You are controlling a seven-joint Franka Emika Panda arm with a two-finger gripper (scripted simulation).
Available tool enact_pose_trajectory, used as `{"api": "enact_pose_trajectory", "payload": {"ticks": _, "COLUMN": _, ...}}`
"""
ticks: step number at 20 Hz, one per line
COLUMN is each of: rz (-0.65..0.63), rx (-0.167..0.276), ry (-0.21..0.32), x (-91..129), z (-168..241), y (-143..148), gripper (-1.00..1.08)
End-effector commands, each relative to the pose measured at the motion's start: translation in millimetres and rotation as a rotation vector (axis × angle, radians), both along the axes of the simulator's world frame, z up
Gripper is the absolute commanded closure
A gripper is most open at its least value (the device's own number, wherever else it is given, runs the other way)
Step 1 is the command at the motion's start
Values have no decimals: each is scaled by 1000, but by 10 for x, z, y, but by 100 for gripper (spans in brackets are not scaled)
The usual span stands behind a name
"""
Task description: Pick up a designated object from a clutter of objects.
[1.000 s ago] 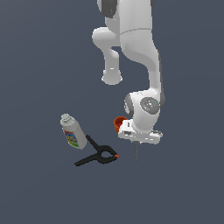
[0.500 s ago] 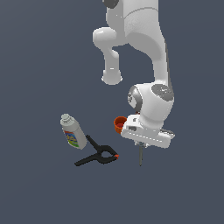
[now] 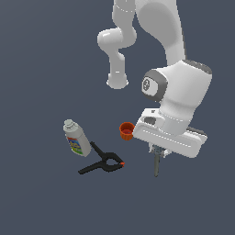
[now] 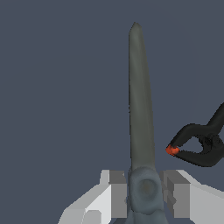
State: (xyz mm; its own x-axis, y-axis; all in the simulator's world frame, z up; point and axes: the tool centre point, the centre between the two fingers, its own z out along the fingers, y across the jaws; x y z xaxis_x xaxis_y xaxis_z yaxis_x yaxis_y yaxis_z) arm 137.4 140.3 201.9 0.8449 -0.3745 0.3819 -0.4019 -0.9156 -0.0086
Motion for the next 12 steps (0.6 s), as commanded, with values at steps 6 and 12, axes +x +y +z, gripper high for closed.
{"api": "enact_pose_trajectory", "payload": {"ticks": 6, "rz": -92, "rx": -41, "ry": -138, "x": 200, "z": 775, "y": 30, "gripper": 108}}
{"api": "enact_pose_trajectory", "payload": {"ticks": 12, "rz": -164, "rx": -75, "ry": -247, "x": 285, "z": 1398, "y": 67, "gripper": 108}}
